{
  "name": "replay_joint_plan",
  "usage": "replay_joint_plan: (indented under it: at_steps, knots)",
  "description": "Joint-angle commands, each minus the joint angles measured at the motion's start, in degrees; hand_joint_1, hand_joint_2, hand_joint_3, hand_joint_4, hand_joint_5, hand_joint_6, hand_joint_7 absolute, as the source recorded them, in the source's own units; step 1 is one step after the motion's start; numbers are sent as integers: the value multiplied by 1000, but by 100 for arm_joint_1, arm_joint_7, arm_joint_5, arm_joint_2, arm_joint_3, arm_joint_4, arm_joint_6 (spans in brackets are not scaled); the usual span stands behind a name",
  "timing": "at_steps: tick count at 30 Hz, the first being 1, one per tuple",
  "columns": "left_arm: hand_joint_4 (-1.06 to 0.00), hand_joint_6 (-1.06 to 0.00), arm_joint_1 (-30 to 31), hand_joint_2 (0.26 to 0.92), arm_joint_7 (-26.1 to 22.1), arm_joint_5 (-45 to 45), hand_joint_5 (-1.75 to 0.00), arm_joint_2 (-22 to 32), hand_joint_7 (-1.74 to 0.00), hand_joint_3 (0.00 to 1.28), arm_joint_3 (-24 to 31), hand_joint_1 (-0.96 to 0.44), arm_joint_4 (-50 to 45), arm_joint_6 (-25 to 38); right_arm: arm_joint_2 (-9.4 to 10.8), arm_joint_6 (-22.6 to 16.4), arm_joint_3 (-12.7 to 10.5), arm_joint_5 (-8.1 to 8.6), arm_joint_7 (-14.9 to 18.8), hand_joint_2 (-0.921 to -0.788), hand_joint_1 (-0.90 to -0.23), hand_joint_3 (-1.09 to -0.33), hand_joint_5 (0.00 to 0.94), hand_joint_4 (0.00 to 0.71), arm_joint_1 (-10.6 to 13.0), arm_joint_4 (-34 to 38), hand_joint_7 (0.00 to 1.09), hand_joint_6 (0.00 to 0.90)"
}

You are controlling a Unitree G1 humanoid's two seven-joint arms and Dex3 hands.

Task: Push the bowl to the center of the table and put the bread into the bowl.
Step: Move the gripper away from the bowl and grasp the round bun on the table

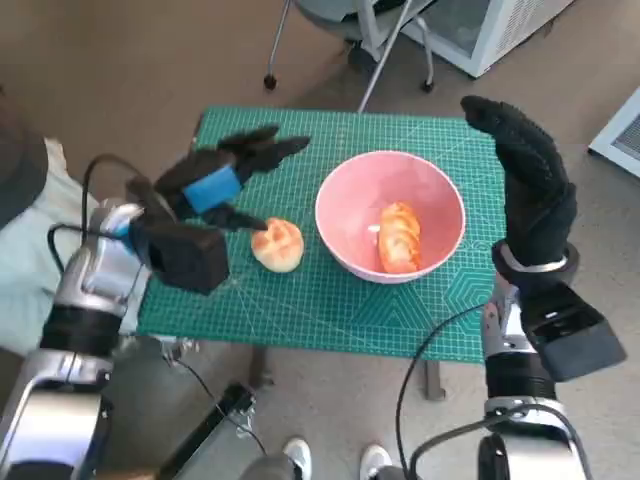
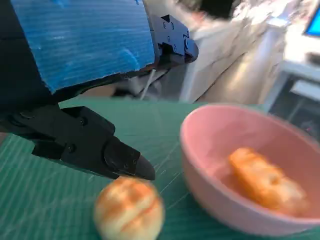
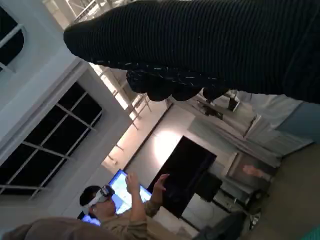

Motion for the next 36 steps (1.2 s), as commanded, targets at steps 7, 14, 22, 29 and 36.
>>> replay_joint_plan:
  at_steps: [7, 14, 22, 29, 36]
  knots:
    - [-165, -268, 70, 804, 65, 293, -2, -185, -48, 5, -227, -234, 267, 361, -14, 164, 45, 219, 284, -921, -539, -662, 0, 333, 43, 52, 816, 34]
    - [-160, -278, -156, 810, 246, 586, 0, -497, -38, 5, -511, -257, 905, 538, -26, 202, 33, 287, 389, -921, -543, -659, 1, 333, 51, 30, 812, 36]
    - [-169, -297, -539, 818, 632, 960, -5, -913, -34, 6, -879, -280, 2014, 663, -51, 255, 17, 342, 463, -921, -546, -658, 2, 336, 93, -67, 810, 38]
    - [-213, -322, -761, 822, 926, 1182, -17, -1247, -36, 5, -1118, -251, 2800, 896, -83, 254, -1, 308, 454, -921, -546, -659, 1, 336, 115, -114, 812, 36]
    - [-393, -434, -794, 865, 1268, 1424, -59, -1494, -82, 14, -1401, -185, 3266, 1171, -93, 205, -21, 202, 370, -921, -549, -658, 1, 336, 129, -127, 813, 34]
